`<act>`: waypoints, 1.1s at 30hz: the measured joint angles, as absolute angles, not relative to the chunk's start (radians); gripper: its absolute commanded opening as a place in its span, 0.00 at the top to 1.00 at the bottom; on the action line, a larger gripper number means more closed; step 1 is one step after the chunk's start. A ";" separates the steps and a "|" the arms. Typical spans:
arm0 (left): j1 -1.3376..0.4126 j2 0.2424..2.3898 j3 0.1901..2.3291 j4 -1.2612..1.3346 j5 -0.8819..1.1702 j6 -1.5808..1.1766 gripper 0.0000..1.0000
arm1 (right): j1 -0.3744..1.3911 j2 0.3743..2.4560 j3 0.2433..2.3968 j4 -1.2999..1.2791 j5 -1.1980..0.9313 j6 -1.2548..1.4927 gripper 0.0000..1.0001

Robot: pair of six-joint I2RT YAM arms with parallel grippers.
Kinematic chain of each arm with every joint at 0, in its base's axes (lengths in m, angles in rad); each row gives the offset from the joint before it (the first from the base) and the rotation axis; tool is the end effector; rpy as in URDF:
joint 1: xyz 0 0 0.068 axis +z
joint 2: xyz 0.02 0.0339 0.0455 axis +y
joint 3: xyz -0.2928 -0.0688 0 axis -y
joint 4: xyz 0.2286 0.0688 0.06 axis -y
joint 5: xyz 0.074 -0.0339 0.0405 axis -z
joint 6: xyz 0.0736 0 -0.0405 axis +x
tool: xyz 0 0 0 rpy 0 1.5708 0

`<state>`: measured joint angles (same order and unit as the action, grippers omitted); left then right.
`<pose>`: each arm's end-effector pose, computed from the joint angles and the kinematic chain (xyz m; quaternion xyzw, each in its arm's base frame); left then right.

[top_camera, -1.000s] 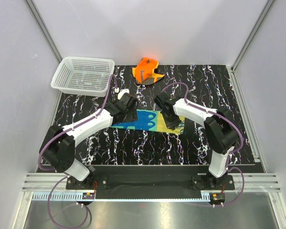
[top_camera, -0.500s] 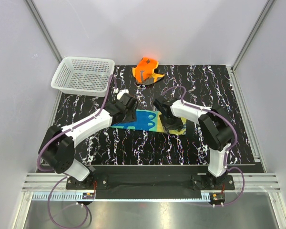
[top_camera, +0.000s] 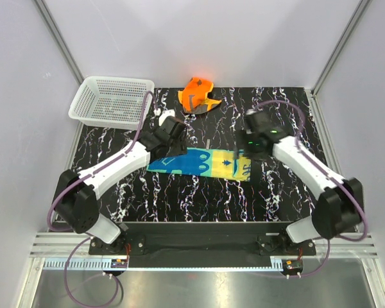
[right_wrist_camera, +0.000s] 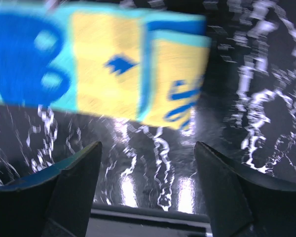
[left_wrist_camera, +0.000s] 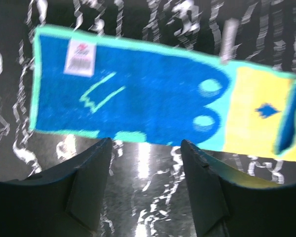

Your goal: Roll the towels

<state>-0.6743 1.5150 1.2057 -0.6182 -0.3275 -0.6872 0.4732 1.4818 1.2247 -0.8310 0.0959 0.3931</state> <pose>0.2693 -0.1850 0.2784 -0.0576 0.9357 -0.0761 0.3397 0.2691 0.1298 0.2746 -0.0274 0.9696 0.0580 0.2362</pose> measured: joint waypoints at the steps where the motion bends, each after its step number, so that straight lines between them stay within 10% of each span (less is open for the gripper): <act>1: -0.680 1.518 1.217 -0.613 -0.324 -0.685 0.42 | 0.411 1.448 1.183 -0.799 0.058 0.403 0.19; 15: -0.908 1.910 1.530 -0.384 -0.049 -0.592 0.49 | -0.032 1.433 0.734 -0.454 -0.451 0.610 0.35; 33: -0.916 2.143 1.610 -0.299 0.094 -0.580 0.51 | -0.082 1.636 0.753 -0.242 -0.532 0.662 0.54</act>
